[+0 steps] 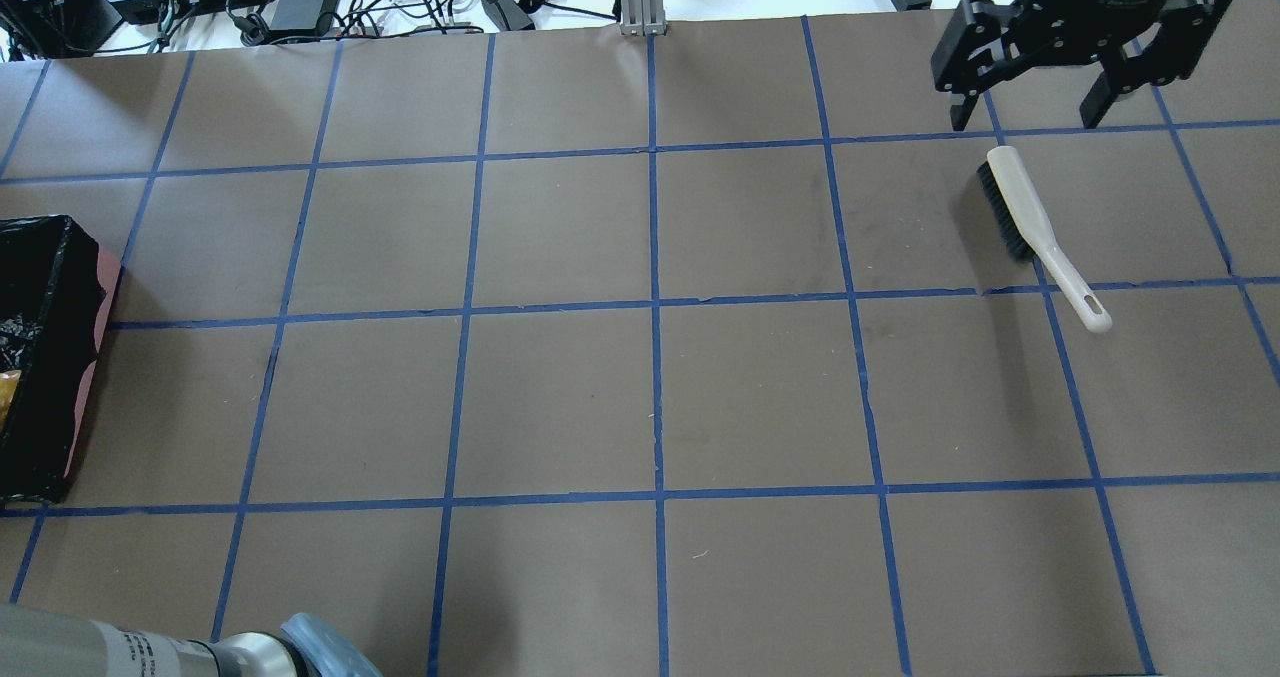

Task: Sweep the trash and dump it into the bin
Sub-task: 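Tip the dustpan further to dump trash while right releases the brush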

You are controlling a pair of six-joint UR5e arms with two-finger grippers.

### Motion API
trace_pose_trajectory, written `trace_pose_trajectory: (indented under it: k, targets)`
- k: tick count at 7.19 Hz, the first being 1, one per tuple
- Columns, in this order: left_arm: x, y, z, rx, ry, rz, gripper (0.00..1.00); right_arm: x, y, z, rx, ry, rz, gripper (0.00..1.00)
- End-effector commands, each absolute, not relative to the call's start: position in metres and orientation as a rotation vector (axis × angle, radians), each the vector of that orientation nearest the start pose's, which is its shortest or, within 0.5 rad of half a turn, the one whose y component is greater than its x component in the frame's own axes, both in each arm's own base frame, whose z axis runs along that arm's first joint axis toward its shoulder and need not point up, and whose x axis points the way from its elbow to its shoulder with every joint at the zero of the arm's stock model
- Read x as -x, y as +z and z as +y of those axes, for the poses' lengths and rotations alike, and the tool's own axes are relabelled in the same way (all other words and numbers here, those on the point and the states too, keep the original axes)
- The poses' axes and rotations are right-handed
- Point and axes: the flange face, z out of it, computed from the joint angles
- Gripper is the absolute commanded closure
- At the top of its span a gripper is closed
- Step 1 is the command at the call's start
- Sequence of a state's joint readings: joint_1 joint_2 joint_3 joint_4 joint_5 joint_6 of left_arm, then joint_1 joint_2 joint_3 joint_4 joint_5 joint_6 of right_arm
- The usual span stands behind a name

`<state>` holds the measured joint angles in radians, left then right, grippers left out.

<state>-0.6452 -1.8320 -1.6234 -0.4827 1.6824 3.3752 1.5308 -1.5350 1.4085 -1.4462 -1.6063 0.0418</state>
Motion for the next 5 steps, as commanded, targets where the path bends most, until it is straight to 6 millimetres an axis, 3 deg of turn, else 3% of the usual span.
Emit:
trace_pose_trajectory:
  k: [1, 2, 5]
  targets:
    - [-0.4062, 0.441, -0.4538, -2.258, 0.691, 0.885, 1.0, -0.1157, 0.5332, -0.5067, -0.071, -0.043, 3.154, 0.0]
    - [-0.4009, 0.4439, -0.4498, -2.255, 0.692, 0.884, 1.0, -0.1167, 0.5396, -0.5029, -0.071, -0.077, 3.153, 0.0]
    - [-0.3974, 0.448, -0.4471, -2.249, 0.697, 0.883, 1.0, -0.1171, 0.5339, -0.5042, -0.068, -0.089, 3.155, 0.0]
